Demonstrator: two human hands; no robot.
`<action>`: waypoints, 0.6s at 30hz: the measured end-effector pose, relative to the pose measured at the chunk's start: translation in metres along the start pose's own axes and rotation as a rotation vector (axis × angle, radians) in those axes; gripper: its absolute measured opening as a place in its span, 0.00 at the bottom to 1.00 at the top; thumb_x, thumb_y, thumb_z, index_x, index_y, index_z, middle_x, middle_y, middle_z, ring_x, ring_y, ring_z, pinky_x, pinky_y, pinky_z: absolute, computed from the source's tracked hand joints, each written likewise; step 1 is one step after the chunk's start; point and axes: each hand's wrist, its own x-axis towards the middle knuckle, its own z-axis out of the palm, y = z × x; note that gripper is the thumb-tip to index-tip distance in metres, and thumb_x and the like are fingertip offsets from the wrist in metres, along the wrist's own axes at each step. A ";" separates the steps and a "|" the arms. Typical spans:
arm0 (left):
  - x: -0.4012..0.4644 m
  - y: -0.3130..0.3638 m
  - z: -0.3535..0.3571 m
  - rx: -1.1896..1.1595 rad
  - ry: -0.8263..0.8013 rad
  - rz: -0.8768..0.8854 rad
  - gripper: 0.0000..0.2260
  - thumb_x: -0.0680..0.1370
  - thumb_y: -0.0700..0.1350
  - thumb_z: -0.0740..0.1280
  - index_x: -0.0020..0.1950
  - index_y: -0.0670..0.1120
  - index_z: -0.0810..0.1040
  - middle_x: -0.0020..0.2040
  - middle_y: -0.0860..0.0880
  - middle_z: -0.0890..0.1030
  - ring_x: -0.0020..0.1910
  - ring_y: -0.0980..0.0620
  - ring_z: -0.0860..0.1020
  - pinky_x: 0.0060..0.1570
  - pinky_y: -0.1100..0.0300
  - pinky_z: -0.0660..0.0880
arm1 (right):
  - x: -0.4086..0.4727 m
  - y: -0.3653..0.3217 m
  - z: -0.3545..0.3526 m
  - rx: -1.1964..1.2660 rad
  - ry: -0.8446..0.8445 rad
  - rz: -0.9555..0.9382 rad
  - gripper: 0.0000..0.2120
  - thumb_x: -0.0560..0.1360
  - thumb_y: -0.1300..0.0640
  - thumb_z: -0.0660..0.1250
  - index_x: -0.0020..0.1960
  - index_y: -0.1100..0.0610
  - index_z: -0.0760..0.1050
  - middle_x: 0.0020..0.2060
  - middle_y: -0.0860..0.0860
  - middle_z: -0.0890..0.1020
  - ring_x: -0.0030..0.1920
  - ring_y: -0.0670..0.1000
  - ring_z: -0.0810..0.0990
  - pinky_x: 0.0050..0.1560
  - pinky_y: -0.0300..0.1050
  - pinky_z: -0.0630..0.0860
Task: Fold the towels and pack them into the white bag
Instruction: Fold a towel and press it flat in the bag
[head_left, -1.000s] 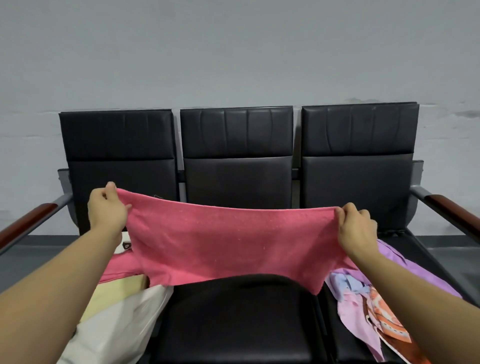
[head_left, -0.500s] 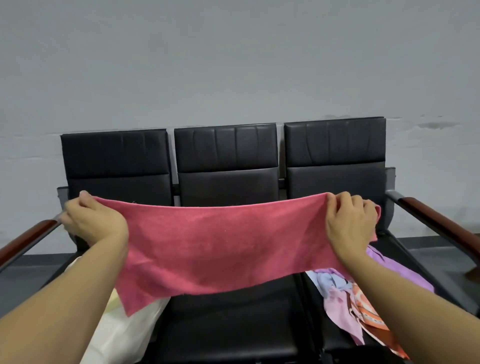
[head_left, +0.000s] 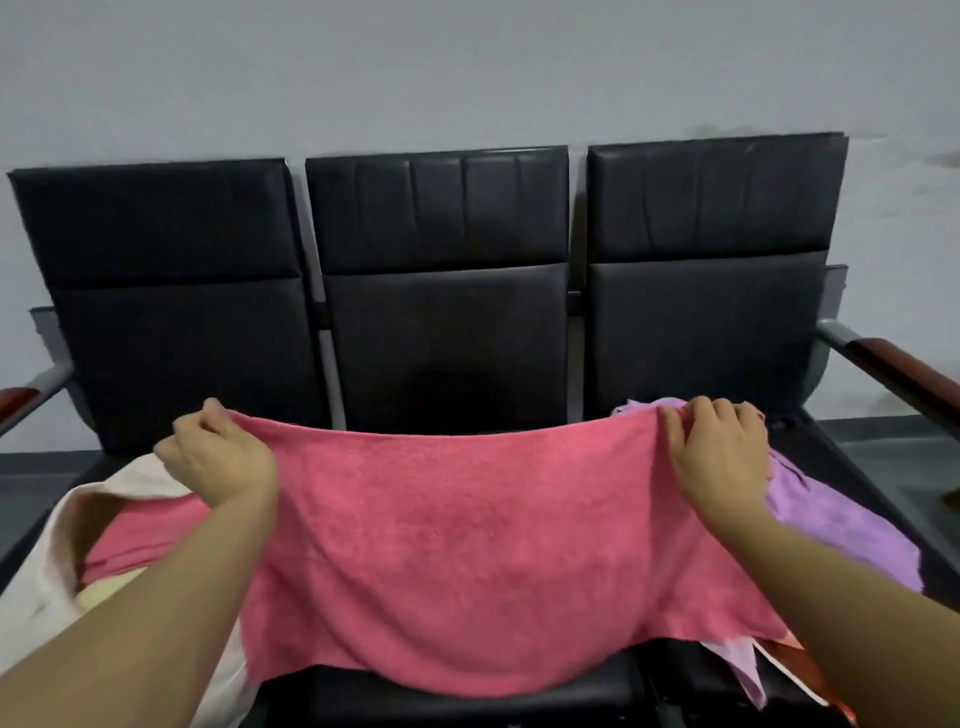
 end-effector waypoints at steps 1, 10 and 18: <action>0.001 -0.012 0.017 0.034 -0.027 0.013 0.19 0.86 0.49 0.58 0.62 0.34 0.78 0.63 0.28 0.71 0.64 0.31 0.71 0.66 0.45 0.66 | 0.001 0.002 0.022 -0.027 -0.039 -0.032 0.20 0.80 0.47 0.58 0.40 0.61 0.76 0.36 0.61 0.80 0.42 0.64 0.76 0.55 0.59 0.70; 0.018 -0.108 0.153 0.213 -0.251 0.023 0.20 0.86 0.49 0.59 0.56 0.33 0.79 0.52 0.31 0.81 0.54 0.33 0.78 0.54 0.46 0.70 | 0.020 0.015 0.185 -0.143 -0.338 -0.108 0.23 0.79 0.45 0.56 0.42 0.62 0.78 0.37 0.64 0.81 0.42 0.65 0.77 0.49 0.59 0.70; 0.012 -0.151 0.215 0.325 -0.579 -0.140 0.27 0.84 0.51 0.63 0.79 0.39 0.62 0.72 0.37 0.74 0.72 0.39 0.71 0.71 0.51 0.64 | 0.030 0.029 0.243 -0.028 -0.437 -0.038 0.19 0.78 0.45 0.67 0.59 0.60 0.75 0.57 0.61 0.78 0.58 0.64 0.74 0.58 0.59 0.71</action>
